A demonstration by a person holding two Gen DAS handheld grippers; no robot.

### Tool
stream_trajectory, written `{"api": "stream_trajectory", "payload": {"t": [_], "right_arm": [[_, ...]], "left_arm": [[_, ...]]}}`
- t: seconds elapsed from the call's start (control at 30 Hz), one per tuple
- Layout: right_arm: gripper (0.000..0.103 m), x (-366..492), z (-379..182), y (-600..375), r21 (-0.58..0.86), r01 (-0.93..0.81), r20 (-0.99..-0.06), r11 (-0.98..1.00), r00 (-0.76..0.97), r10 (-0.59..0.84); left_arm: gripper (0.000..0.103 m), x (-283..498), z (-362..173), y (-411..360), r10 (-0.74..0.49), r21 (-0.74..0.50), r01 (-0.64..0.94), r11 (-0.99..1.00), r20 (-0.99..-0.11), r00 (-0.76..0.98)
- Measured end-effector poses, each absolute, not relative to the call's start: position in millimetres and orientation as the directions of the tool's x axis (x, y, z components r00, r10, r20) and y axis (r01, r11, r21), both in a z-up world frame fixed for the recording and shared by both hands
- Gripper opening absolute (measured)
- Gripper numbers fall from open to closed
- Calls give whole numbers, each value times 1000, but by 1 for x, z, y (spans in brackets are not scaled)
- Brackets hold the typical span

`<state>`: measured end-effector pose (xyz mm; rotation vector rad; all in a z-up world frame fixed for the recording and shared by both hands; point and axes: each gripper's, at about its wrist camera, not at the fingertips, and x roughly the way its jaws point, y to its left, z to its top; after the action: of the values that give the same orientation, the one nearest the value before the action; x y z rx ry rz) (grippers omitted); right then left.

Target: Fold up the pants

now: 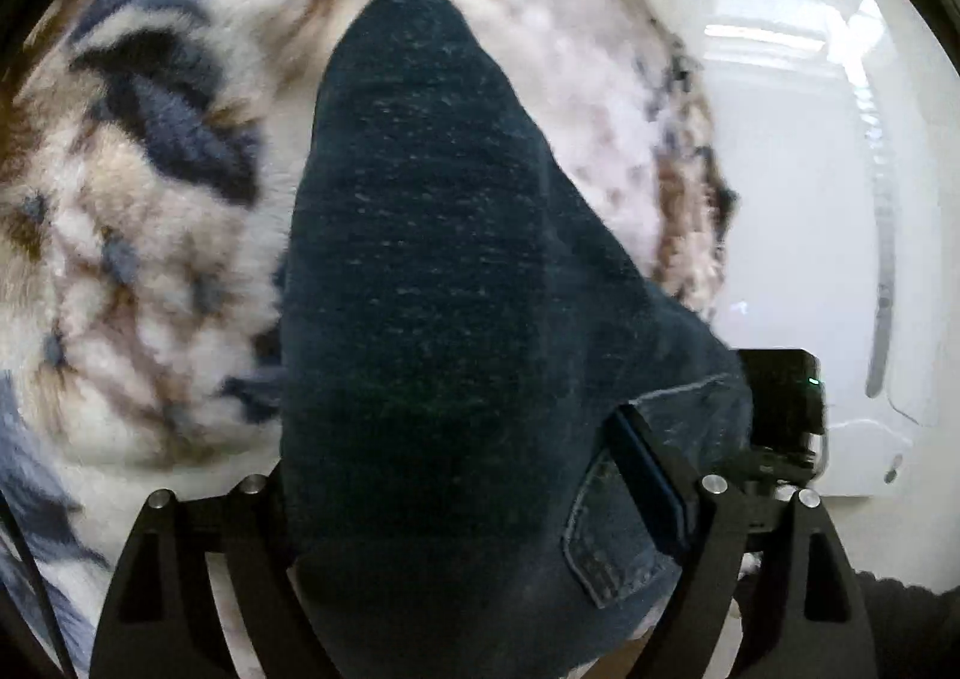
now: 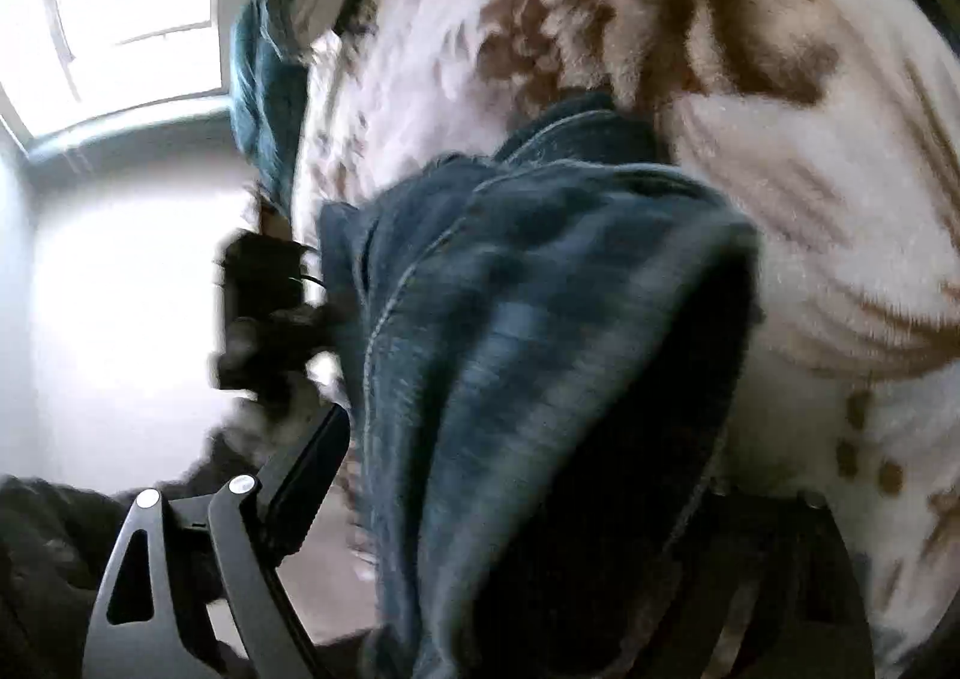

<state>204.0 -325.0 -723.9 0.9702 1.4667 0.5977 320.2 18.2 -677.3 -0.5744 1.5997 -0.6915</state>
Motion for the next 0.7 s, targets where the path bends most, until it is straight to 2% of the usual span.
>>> {"api": "stream_trajectory", "payload": {"t": [0.17, 0.23, 0.33, 0.5, 0.7], "right_arm": [[88, 222, -743, -313, 781, 258, -595, 568, 34, 803], [73, 224, -735, -310, 766, 249, -619, 593, 38, 785], [56, 210, -714, -312, 766, 232, -627, 599, 66, 776], [50, 205, -677, -308, 760, 219, -639, 613, 73, 766], [49, 217, -631, -288, 770, 216, -629, 600, 101, 771]], "left_arm": [[83, 322, -682, 14, -703, -712, 17, 702, -697, -142], [83, 324, -677, 14, -706, -715, 10, 700, -693, -142], [83, 322, -661, 15, -711, -720, 32, 693, -690, -138], [83, 319, -633, 16, -719, -728, 59, 683, -684, -121], [83, 337, -589, 33, -733, -739, 67, 671, -674, -92]]}}
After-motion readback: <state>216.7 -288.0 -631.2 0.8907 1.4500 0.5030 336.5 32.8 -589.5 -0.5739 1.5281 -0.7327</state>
